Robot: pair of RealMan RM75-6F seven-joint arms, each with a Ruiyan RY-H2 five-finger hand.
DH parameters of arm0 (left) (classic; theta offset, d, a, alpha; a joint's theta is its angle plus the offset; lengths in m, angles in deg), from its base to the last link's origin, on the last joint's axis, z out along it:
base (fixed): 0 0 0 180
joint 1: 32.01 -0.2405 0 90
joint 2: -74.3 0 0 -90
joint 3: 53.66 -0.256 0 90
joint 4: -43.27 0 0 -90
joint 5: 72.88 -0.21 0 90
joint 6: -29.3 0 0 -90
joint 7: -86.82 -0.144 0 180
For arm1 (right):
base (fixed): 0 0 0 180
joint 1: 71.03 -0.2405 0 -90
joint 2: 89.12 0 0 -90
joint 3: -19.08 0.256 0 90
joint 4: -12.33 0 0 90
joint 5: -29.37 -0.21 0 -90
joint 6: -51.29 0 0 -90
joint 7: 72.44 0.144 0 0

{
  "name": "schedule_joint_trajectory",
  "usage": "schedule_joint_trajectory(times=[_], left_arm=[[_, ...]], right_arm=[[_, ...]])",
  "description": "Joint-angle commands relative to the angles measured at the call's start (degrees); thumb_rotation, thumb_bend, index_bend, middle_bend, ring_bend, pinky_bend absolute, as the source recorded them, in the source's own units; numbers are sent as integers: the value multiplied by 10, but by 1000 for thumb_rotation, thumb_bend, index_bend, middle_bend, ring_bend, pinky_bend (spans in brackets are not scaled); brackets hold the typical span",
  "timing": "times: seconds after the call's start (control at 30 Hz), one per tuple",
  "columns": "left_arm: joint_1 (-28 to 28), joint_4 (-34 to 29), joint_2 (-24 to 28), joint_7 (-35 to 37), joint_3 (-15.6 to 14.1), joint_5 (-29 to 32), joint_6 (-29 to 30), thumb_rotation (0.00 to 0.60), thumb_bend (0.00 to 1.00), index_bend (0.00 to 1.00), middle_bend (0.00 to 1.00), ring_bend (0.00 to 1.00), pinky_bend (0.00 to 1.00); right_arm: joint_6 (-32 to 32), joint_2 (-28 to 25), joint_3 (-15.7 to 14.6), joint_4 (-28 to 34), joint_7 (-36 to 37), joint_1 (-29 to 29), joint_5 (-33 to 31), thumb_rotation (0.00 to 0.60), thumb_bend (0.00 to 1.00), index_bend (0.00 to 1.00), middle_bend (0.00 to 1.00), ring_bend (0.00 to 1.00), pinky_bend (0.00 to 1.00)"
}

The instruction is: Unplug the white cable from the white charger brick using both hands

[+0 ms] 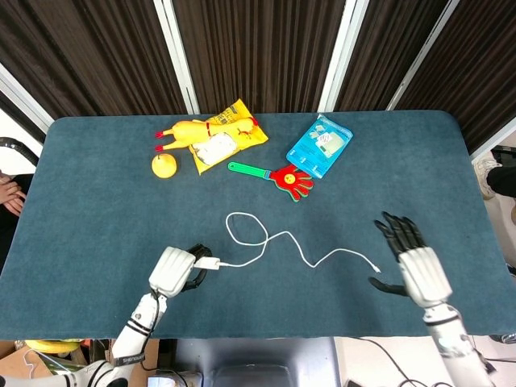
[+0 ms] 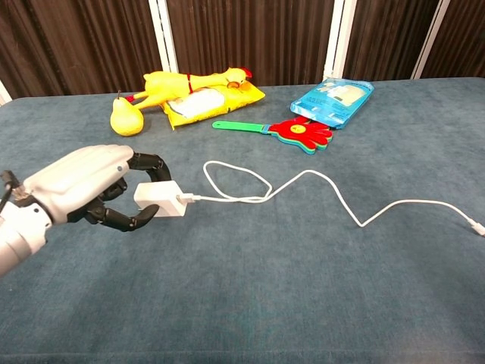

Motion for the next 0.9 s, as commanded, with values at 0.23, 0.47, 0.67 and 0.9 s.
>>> schedule_joint_trajectory(times=[0.23,0.47,0.67,0.9], left_arm=[[-11,-93,18,-101,12,53,12,600,598,781,846,1000,1000],[-1,-97,1,-127,41,86,16,600,609,781,847,1000,1000],[10,-96,-1,-123,55,106,5,600,610,781,848,1000,1000],[17,-98,-1,-120,58,116,3,600,609,781,849,1000,1000]], right_arm=[[115,162,71,-10,-113,-131,-66,600,275,470,47,0,0],[138,250,85,-55,-119,-184,-84,600,295,540,86,0,0],[143,306,93,-102,-141,-217,-95,600,297,567,104,0,0],[138,369,95,-174,-125,-246,-99,600,328,594,129,0,0]])
